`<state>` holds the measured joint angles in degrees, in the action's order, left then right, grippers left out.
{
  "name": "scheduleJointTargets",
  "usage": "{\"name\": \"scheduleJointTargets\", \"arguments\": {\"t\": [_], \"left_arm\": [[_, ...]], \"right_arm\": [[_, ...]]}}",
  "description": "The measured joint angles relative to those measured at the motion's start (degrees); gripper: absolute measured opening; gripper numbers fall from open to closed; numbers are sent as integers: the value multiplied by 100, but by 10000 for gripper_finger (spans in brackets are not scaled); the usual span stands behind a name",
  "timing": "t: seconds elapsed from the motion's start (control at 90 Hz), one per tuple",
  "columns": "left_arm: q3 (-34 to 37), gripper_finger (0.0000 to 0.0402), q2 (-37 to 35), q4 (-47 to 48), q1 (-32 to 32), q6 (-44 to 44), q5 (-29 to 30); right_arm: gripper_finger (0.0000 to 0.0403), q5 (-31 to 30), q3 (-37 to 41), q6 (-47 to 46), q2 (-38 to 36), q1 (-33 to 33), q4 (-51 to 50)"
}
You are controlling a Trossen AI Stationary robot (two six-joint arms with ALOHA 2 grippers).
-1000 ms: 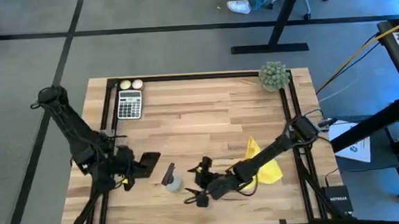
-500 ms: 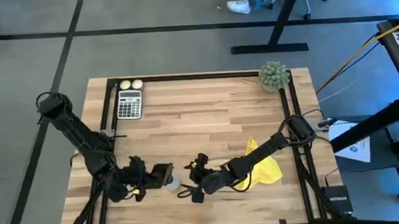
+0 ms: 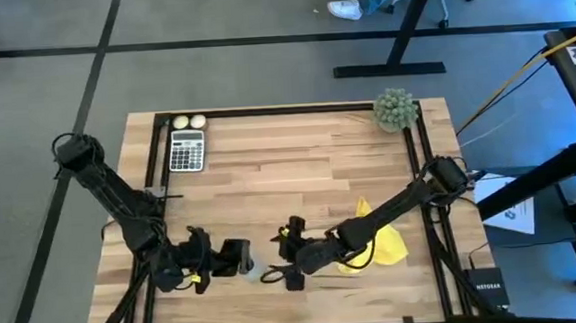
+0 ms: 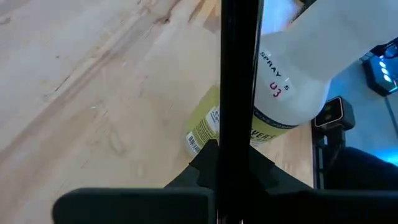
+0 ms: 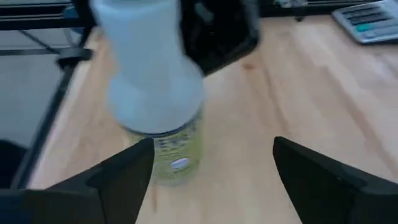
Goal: Apply microfiber cloth
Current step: Spray the back of the black cellphone with the white spray bottle
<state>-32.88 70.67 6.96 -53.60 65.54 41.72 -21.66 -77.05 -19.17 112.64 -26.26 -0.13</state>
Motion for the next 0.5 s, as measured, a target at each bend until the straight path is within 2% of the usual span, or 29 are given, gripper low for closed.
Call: {"name": "scheduleJointTargets", "arguments": {"t": [0.222, 0.422, 0.5], "left_arm": [[0, 6, -7, -9, -57, 22, 1], [0, 6, -7, 7, -90, -2, 1], [0, 6, -7, 9, -90, -41, 4]], "right_arm": [[317, 84, -1, 16, 0, 83, 66], [387, 74, -83, -33, 0, 90, 173], [392, 70, -129, -130, 0, 100, 181]]}}
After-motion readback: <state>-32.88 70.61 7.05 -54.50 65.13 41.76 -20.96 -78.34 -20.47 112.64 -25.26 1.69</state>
